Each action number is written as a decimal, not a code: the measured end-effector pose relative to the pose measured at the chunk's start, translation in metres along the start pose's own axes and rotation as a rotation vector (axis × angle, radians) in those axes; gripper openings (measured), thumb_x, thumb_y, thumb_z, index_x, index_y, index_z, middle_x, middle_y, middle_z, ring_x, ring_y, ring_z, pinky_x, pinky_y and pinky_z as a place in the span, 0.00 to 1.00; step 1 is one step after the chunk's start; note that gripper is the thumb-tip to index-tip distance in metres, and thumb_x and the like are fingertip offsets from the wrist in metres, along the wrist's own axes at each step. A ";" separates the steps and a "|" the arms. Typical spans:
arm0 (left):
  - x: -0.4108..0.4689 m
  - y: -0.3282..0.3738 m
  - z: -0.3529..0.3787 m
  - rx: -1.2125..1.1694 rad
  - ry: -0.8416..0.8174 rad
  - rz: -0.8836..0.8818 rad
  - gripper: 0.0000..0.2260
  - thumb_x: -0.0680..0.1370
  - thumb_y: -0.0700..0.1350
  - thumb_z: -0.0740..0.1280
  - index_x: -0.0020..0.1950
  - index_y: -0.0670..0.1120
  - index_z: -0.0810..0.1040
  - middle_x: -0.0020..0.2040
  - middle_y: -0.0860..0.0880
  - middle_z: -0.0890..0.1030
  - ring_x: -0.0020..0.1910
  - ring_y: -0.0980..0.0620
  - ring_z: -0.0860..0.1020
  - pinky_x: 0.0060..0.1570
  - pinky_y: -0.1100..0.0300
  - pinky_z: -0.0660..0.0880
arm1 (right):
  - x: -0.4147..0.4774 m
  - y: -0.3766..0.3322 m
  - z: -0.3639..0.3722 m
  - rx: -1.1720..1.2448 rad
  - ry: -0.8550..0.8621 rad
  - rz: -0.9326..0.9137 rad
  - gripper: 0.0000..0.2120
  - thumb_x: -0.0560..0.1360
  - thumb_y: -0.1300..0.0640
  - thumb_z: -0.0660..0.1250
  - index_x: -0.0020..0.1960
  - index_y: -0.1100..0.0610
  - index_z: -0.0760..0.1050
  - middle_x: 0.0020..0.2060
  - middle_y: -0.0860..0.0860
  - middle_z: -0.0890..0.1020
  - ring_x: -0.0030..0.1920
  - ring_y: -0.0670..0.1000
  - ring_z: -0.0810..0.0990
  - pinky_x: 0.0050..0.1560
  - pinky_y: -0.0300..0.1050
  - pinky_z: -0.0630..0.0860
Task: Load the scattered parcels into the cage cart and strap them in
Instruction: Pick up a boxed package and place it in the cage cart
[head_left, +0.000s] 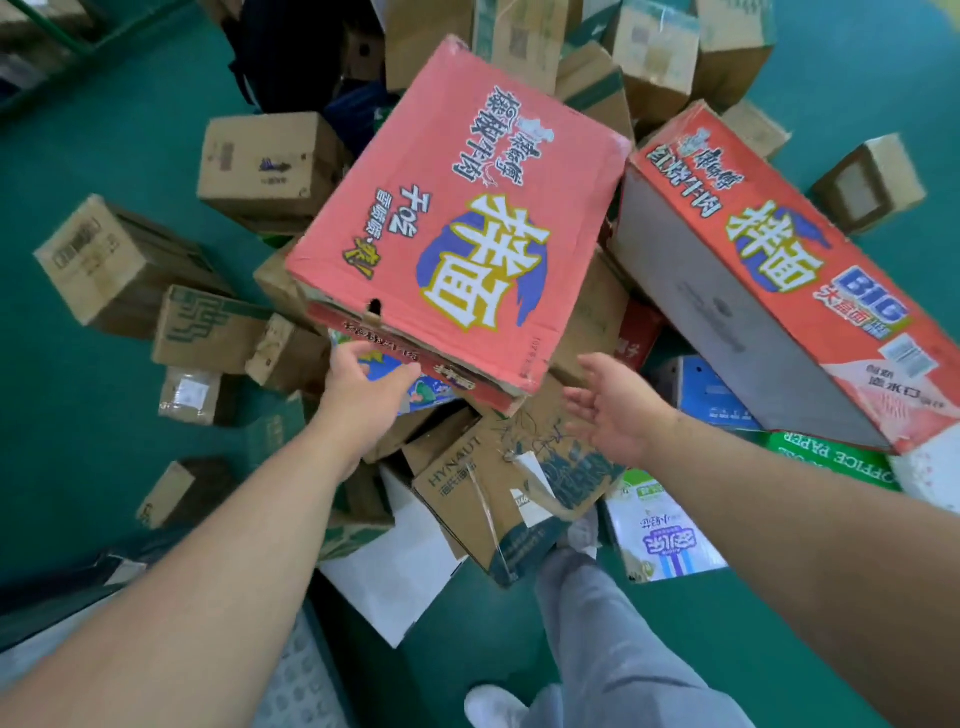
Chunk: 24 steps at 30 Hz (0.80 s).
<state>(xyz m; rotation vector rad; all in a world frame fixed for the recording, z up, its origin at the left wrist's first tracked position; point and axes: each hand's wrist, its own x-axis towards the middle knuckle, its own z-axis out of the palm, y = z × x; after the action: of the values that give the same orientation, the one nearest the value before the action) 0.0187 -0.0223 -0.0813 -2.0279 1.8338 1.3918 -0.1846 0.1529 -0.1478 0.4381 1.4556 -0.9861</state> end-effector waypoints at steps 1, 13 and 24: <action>0.004 0.001 0.000 -0.058 0.092 0.016 0.32 0.75 0.56 0.75 0.73 0.53 0.63 0.69 0.48 0.70 0.59 0.50 0.78 0.59 0.50 0.77 | 0.003 0.005 0.006 -0.043 0.008 -0.001 0.13 0.80 0.45 0.66 0.61 0.50 0.75 0.56 0.53 0.79 0.57 0.52 0.78 0.60 0.54 0.76; 0.092 0.024 -0.052 0.005 0.122 0.103 0.25 0.82 0.54 0.67 0.77 0.51 0.65 0.61 0.51 0.77 0.59 0.52 0.77 0.53 0.56 0.72 | 0.040 0.031 0.036 0.088 -0.052 -0.079 0.18 0.79 0.44 0.65 0.67 0.47 0.76 0.60 0.53 0.80 0.59 0.56 0.80 0.55 0.54 0.80; -0.045 -0.101 0.003 -0.602 0.128 -0.275 0.27 0.71 0.67 0.73 0.60 0.50 0.73 0.56 0.47 0.83 0.56 0.46 0.81 0.59 0.45 0.77 | -0.033 0.035 -0.030 -0.200 0.051 -0.122 0.14 0.82 0.42 0.63 0.64 0.45 0.68 0.58 0.48 0.77 0.51 0.54 0.76 0.58 0.56 0.70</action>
<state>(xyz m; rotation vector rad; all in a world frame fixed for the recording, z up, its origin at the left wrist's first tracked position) 0.1053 0.0420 -0.1044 -2.5627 1.1825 1.9233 -0.1701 0.2052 -0.1313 0.2321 1.6243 -0.9198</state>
